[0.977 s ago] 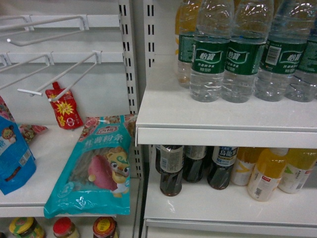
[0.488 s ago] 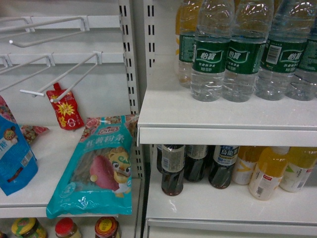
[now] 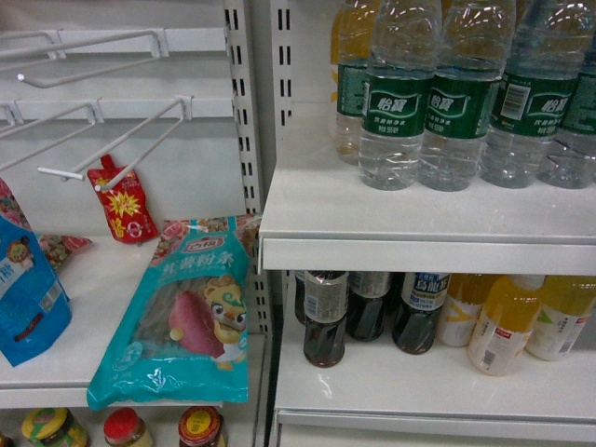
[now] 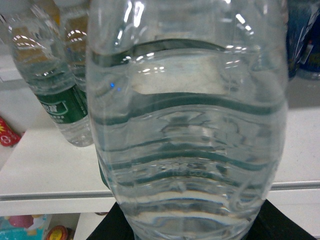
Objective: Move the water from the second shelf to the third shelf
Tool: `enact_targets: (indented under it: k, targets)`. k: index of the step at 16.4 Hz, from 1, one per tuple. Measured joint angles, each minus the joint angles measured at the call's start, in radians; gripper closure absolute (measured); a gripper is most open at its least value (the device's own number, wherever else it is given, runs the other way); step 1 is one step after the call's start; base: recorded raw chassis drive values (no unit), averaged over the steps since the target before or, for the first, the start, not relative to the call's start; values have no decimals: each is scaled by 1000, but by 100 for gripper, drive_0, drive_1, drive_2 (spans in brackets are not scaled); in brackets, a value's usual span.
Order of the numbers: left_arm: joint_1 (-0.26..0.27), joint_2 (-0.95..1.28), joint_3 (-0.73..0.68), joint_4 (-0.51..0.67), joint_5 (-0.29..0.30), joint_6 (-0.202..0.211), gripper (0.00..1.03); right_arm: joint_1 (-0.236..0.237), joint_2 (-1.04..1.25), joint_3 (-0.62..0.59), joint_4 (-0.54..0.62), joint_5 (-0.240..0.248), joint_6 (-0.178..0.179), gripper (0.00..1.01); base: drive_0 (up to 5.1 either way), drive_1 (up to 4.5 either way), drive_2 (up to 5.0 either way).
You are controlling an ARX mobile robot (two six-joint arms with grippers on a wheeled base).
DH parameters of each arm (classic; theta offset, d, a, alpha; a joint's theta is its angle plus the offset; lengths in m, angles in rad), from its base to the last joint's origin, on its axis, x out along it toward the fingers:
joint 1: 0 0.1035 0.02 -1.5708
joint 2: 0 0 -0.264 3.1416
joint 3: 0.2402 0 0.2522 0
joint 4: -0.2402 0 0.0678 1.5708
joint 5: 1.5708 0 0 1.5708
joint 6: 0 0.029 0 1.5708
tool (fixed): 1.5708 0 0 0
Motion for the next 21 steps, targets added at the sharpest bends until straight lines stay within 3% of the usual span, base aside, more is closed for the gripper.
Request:
enact_targets:
  k: [5,12,21]
  targets:
    - [0,0,0,0,0,0,5,32,225,110,45,18,12,65,0,0,0]
    - [0,0,0,0,0,0,5,77,407,247,43,23,67,65,0,0,0]
    - [0,0,0,0,0,0,5,67,552,397,5,72,72,65,0,0,0]
